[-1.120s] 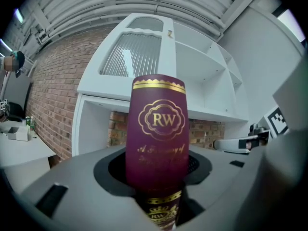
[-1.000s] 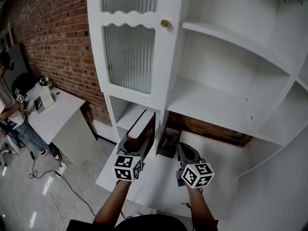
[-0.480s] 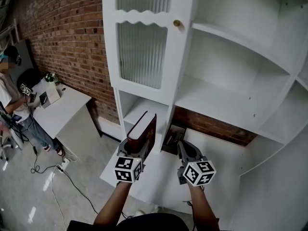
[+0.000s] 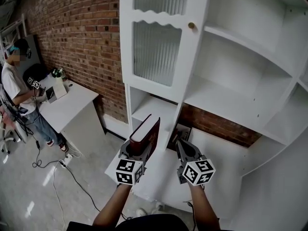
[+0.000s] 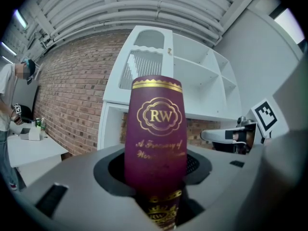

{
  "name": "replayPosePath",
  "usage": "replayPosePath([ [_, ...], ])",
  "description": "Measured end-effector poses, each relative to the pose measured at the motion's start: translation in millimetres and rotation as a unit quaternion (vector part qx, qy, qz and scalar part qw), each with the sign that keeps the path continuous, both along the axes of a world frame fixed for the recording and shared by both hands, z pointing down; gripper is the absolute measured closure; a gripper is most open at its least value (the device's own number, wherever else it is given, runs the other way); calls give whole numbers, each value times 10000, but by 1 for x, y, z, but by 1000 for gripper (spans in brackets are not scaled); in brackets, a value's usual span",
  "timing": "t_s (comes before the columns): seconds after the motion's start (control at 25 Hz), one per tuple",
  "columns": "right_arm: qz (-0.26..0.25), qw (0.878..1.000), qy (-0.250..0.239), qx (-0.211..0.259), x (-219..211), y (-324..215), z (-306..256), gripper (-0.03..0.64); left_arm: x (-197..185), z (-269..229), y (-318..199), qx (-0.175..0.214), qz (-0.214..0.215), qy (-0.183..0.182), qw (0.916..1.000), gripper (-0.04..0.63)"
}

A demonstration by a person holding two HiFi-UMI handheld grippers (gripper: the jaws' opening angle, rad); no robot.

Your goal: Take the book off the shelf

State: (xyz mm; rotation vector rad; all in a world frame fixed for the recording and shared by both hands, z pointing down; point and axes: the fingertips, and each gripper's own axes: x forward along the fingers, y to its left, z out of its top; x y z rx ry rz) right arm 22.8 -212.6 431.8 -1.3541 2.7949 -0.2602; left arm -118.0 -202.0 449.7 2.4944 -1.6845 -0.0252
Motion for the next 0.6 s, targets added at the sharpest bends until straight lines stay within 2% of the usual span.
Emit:
replayPosePath([
  [0.6, -142, 9998, 56, 160, -31, 40, -2, 598, -15, 10, 48, -3, -14, -49, 10000, 364],
])
